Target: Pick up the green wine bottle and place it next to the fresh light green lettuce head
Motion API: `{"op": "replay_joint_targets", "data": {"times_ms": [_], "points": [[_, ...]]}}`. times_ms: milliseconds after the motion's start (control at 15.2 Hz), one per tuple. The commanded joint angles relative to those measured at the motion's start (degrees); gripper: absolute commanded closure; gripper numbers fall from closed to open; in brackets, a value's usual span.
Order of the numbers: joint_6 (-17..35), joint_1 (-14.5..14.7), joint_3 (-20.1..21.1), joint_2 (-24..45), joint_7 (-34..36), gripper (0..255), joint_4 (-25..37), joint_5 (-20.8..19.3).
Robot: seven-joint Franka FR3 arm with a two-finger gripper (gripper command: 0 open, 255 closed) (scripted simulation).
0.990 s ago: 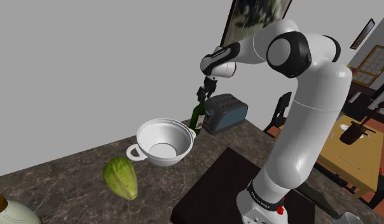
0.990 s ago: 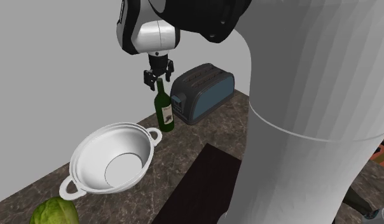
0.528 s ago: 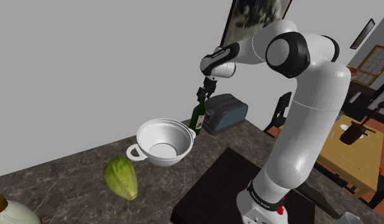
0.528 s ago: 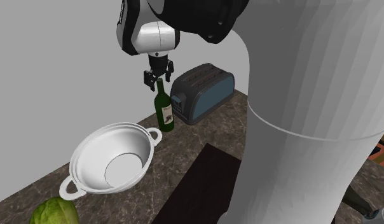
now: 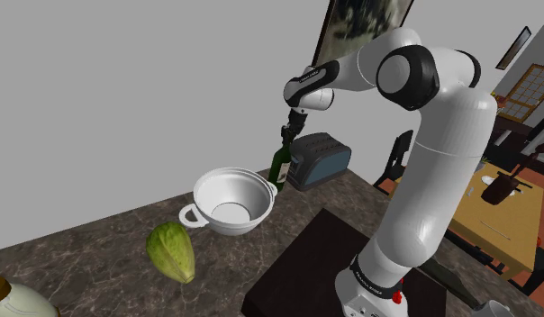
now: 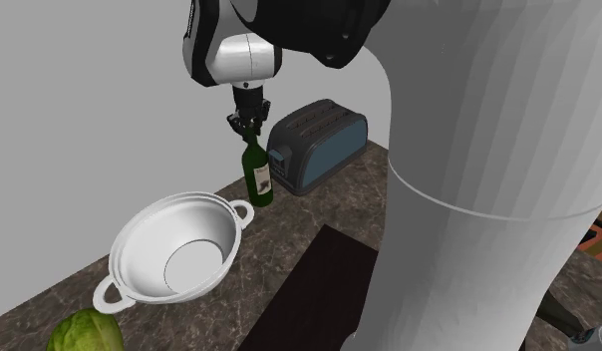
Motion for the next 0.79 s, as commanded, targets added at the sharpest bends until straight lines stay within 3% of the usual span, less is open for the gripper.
{"op": "replay_joint_targets", "data": {"times_ms": [0,726], "points": [[0.00,0.00,0.01,0.02,0.00,255,-0.02,0.00],[-6.78,0.51,-0.66,-3.96,1.92,255,3.16,-2.55]]}}
